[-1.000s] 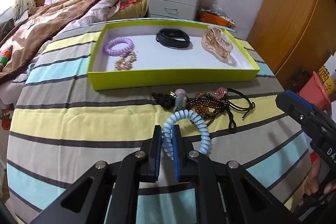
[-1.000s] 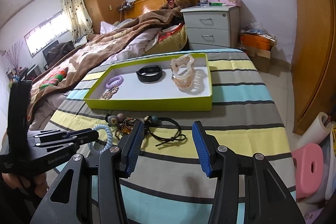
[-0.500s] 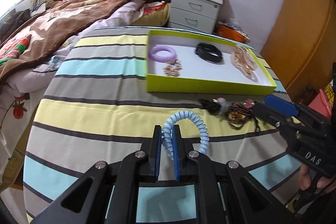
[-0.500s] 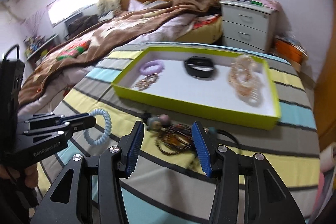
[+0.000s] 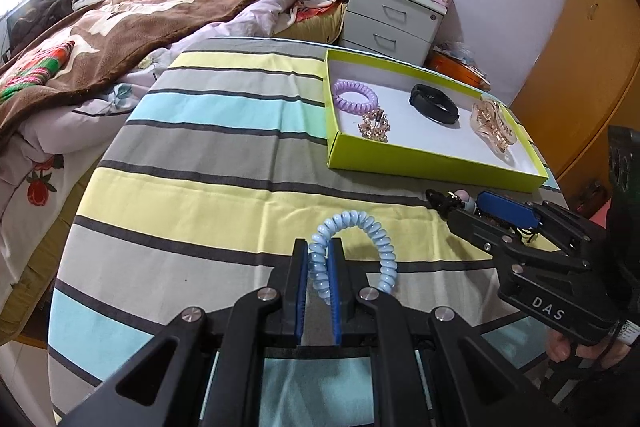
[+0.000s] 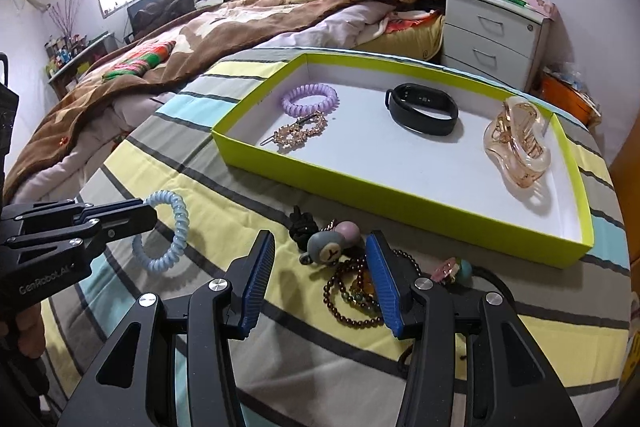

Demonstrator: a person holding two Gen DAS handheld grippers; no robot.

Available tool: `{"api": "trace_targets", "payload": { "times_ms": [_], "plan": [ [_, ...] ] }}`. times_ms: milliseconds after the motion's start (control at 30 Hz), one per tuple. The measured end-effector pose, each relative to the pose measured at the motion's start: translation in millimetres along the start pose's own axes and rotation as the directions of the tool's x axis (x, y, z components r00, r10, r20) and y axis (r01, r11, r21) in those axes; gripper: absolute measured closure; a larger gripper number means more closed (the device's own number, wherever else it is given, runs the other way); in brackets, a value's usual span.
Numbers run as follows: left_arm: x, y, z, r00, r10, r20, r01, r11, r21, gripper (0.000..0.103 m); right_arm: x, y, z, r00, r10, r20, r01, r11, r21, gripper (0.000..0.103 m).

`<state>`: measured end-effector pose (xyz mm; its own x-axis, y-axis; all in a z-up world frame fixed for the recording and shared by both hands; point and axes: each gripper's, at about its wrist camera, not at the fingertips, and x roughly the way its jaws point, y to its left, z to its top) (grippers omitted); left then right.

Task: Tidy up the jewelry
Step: 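Lift the blue coil tie with the left gripper while the right grasps the black claw clip with pink ball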

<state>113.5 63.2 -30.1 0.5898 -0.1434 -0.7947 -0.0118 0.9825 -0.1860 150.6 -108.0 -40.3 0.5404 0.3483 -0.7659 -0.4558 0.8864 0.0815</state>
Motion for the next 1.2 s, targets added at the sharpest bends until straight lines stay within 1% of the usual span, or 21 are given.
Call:
{"api": "trace_targets", "payload": {
  "times_ms": [167, 233, 267, 333, 400, 500, 667, 733, 867, 1000, 1067, 1100, 1200],
  "plan": [
    [2, 1, 0, 1.0, -0.011, -0.005, 0.011, 1.0, -0.001, 0.093, 3, 6, 2, 1.0, -0.021, 0.007, 0.021, 0.999, -0.038, 0.054],
    [3, 2, 0, 1.0, -0.012, -0.007, 0.012, 1.0, -0.002, 0.093, 2, 10, 2, 0.999, -0.042, 0.025, 0.044, 0.997, -0.06, 0.054],
    [3, 3, 0, 1.0, -0.012, -0.009, 0.012, 1.0, -0.004, 0.093, 2, 11, 2, 0.999, -0.04, 0.027, 0.042, 0.997, -0.067, 0.054],
    [4, 3, 0, 1.0, -0.013, -0.011, 0.013, 1.0, -0.005, 0.093, 4, 12, 3, 0.999, -0.031, 0.016, 0.032, 0.997, -0.074, 0.055],
    [5, 4, -1, 1.0, -0.014, -0.013, 0.014, 1.0, -0.006, 0.093, 6, 13, 3, 0.999, -0.051, 0.01, 0.051, 0.995, -0.084, 0.055],
    [7, 3, -2, 1.0, -0.016, -0.02, 0.016, 1.0, -0.007, 0.093, 7, 13, 4, 0.997, -0.077, 0.016, 0.078, 0.992, -0.097, 0.066],
    [9, 3, -2, 1.0, -0.021, -0.024, 0.02, 1.0, -0.008, 0.093, 6, 13, 3, 0.996, -0.081, 0.021, 0.083, 0.991, -0.103, 0.071],
    [8, 3, -1, 1.0, -0.021, -0.023, 0.021, 1.0, -0.008, 0.093, 3, 14, 4, 0.996, -0.081, 0.041, 0.085, 0.991, -0.102, 0.086],
    [6, 2, -1, 1.0, -0.022, -0.016, 0.022, 1.0, -0.007, 0.093, 1, 16, 4, 0.996, -0.077, 0.046, 0.081, 0.991, -0.106, 0.086],
    [5, 2, 0, 1.0, -0.021, -0.013, 0.021, 1.0, -0.008, 0.093, -3, 12, 3, 0.997, -0.052, 0.056, 0.056, 0.995, -0.079, 0.088],
    [4, 2, 0, 1.0, -0.022, -0.011, 0.022, 1.0, -0.008, 0.093, -7, 9, 3, 0.997, -0.027, 0.067, 0.031, 0.998, -0.058, 0.1],
    [3, 1, 1, 1.0, -0.023, -0.009, 0.023, 1.0, -0.006, 0.093, -9, 8, 4, 0.997, -0.019, 0.075, 0.022, 0.999, -0.046, 0.103],
    [2, 0, 1, 1.0, -0.026, -0.005, 0.026, 1.0, -0.004, 0.093, -11, 7, 5, 0.997, -0.019, 0.081, 0.022, 0.999, -0.038, 0.103]
  ]
}}
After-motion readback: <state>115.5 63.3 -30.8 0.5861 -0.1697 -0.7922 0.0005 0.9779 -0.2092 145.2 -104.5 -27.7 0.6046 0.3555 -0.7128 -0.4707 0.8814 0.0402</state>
